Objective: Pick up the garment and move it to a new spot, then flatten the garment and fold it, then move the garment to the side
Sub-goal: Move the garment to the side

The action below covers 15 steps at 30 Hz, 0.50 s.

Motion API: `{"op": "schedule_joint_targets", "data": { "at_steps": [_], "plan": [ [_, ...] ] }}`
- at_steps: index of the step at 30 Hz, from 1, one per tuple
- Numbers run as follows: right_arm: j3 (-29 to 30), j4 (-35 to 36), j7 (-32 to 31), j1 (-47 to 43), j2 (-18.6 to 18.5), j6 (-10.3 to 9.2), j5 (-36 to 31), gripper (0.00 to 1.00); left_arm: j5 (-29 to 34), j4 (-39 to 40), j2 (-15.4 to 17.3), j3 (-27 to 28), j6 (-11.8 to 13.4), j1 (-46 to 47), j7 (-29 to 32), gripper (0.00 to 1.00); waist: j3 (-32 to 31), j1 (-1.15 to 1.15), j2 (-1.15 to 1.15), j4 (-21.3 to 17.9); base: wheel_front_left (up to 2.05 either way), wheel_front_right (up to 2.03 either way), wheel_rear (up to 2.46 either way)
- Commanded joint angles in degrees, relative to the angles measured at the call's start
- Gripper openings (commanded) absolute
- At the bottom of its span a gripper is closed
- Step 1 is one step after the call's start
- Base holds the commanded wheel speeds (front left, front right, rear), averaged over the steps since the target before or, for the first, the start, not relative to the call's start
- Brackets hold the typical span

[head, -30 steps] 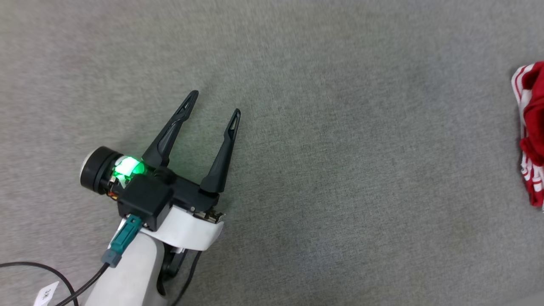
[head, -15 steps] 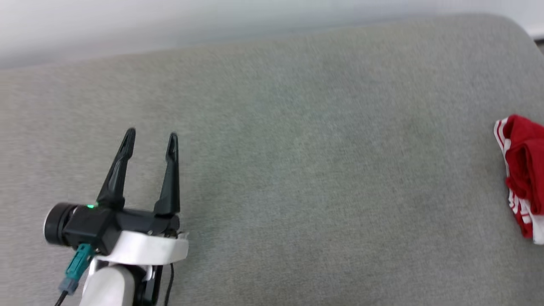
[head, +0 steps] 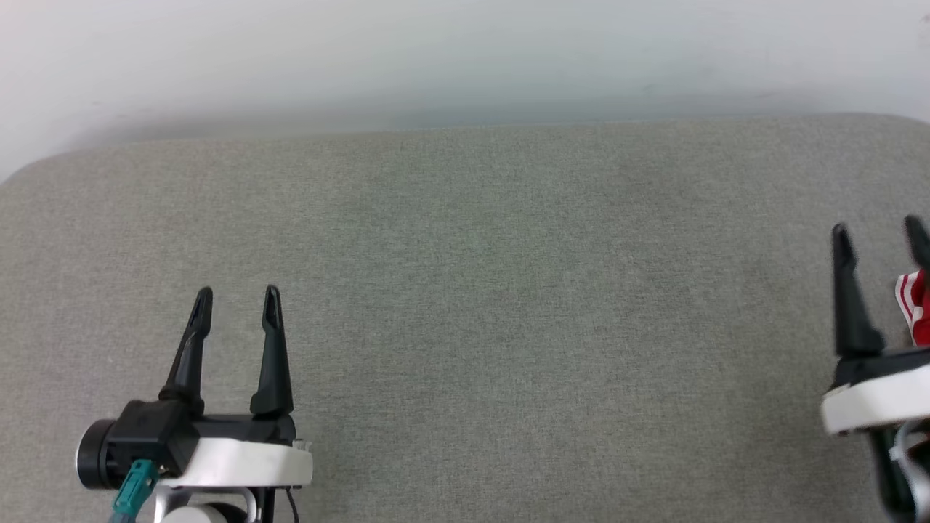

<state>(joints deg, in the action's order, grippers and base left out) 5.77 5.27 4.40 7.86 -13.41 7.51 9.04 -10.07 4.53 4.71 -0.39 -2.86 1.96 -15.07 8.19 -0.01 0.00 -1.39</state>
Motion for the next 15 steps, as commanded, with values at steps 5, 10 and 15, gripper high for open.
{"op": "schedule_joint_targets", "data": {
  "at_steps": [5, 10, 15],
  "plan": [
    [-2.54, -2.31, 4.56, -4.92, 4.03, -0.04, -0.1, 1.0, 1.25, -2.0, -0.79, 0.74, -1.12, -2.29, -0.11, 1.0, -0.65, 0.01, 0.0, 0.56, 0.0, 0.0, 0.0],
    [-1.89, -4.25, 7.59, -7.11, 7.17, -0.04, 0.1, 1.0, 1.76, -3.43, -1.17, 0.74, -2.23, -3.35, -0.11, 1.0, -0.98, 0.01, 0.0, 0.55, 0.0, 0.0, 0.0],
    [-1.79, -4.98, 8.85, -7.24, 8.41, -0.04, -1.03, 1.0, 0.98, -2.98, -1.53, 1.04, -3.11, -3.47, -0.11, 1.0, -1.04, 0.01, 0.0, 0.39, 0.0, 0.0, 0.0]
  ]
}}
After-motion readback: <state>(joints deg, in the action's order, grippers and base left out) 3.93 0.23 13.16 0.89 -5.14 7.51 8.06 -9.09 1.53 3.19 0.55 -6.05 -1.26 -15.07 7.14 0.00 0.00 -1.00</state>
